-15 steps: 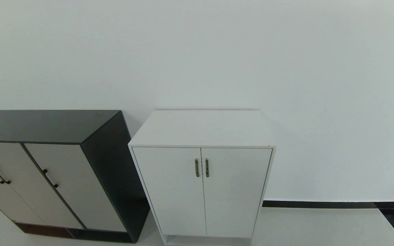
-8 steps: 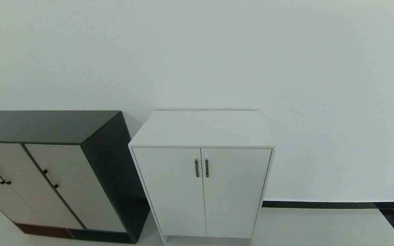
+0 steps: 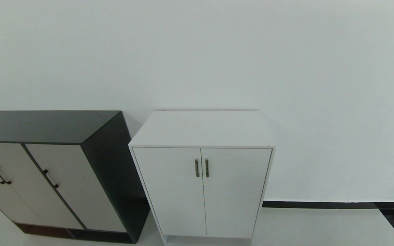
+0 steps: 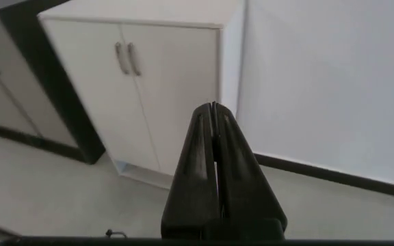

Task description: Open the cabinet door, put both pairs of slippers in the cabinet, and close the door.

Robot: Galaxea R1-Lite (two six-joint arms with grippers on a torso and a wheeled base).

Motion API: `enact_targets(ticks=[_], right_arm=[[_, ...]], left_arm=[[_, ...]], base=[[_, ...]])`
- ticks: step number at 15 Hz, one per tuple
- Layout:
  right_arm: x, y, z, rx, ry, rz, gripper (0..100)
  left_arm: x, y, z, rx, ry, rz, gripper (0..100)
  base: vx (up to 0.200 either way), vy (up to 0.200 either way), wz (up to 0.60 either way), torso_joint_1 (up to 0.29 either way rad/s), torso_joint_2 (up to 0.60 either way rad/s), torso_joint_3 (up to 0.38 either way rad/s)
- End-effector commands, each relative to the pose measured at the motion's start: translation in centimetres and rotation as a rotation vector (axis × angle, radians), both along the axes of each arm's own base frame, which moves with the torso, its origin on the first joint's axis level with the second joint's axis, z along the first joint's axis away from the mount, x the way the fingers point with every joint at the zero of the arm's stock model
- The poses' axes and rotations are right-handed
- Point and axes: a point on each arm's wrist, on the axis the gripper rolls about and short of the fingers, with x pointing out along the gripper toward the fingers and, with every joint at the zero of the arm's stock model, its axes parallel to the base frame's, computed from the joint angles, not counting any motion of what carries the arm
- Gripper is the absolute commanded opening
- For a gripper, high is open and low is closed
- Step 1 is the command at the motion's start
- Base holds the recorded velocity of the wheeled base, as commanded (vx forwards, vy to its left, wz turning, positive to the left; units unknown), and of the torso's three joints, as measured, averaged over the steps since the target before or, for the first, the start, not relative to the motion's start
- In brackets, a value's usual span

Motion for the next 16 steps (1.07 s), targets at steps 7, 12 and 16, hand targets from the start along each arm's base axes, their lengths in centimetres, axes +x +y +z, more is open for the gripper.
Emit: enact_targets(ticks=[7,12,16], right_arm=[[0.4,0.6,-0.1,-0.026,0.057,-0.318,0],[-0.7,0.6,-0.4,0.013,-0.072,-0.351,0],[-0.7,0.5,-0.4,0.017,-0.072,-0.359,0]], left_arm=[[0.0,0.0,0.0,0.000,0.001,0.001,0],[0.0,0.0,0.0,0.000,-0.001,-0.001,0],[0.0,0.0,0.0,0.009,0.001,0.002,0]], base=[[0.000,0.000,0.00,0.000,0.00,0.000],[0.000,0.000,0.00,0.000,0.00,0.000],[0.000,0.000,0.00,0.000,0.00,0.000]])
